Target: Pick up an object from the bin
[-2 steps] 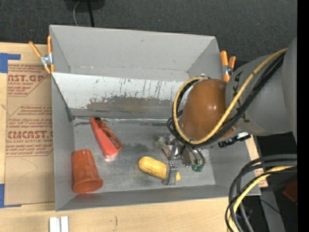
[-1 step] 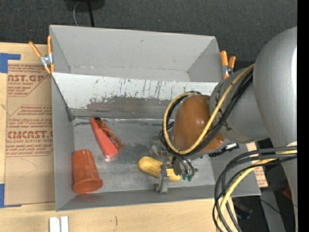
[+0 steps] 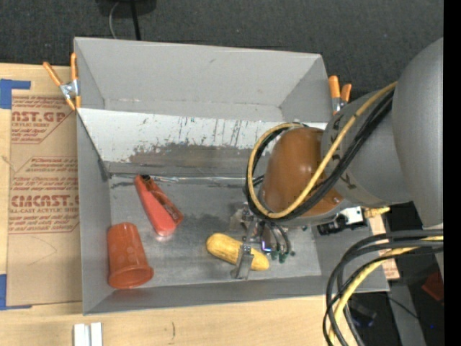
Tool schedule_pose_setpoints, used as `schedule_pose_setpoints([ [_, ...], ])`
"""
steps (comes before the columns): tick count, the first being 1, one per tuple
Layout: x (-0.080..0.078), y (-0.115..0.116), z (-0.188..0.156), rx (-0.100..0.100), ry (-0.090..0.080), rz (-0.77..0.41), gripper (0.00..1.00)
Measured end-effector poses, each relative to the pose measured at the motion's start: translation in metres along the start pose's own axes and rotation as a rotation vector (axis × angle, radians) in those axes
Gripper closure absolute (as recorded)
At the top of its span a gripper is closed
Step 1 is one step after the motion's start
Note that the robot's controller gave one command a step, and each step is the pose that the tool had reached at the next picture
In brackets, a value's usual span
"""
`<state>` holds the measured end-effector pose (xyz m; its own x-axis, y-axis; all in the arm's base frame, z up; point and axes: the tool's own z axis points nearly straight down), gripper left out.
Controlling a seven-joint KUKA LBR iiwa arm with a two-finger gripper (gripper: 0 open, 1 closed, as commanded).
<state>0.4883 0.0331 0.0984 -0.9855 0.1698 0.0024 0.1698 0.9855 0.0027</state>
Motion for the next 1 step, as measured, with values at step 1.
schedule_pose_setpoints([
  [1, -0.0005, -0.0017, 0.0182, 0.001, -0.005, -0.113, 0.0],
])
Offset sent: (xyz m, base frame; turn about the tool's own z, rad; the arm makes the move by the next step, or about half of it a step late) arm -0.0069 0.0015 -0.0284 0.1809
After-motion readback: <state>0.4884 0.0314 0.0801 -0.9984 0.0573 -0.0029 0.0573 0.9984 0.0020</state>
